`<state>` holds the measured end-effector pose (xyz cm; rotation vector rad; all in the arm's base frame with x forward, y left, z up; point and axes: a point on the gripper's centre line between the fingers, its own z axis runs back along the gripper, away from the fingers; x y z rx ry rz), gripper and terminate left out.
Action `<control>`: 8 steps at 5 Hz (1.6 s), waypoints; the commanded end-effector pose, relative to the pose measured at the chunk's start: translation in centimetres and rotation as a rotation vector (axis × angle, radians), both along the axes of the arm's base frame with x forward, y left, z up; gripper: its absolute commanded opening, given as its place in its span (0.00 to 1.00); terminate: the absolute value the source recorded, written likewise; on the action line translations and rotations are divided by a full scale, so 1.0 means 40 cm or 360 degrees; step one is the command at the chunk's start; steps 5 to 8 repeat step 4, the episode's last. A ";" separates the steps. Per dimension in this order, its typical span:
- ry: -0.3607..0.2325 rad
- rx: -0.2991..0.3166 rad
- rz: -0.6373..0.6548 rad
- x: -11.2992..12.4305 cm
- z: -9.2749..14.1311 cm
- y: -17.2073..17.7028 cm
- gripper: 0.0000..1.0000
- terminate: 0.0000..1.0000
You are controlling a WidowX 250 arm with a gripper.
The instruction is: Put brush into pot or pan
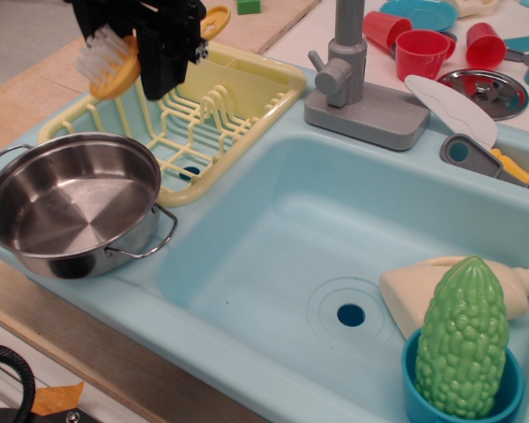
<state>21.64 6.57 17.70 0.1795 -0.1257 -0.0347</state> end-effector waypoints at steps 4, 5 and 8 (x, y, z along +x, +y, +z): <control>0.0011 -0.0055 0.0310 -0.156 -0.008 0.008 1.00 1.00; 0.0011 -0.0055 0.0310 -0.156 -0.008 0.008 1.00 1.00; 0.0011 -0.0055 0.0310 -0.156 -0.008 0.008 1.00 1.00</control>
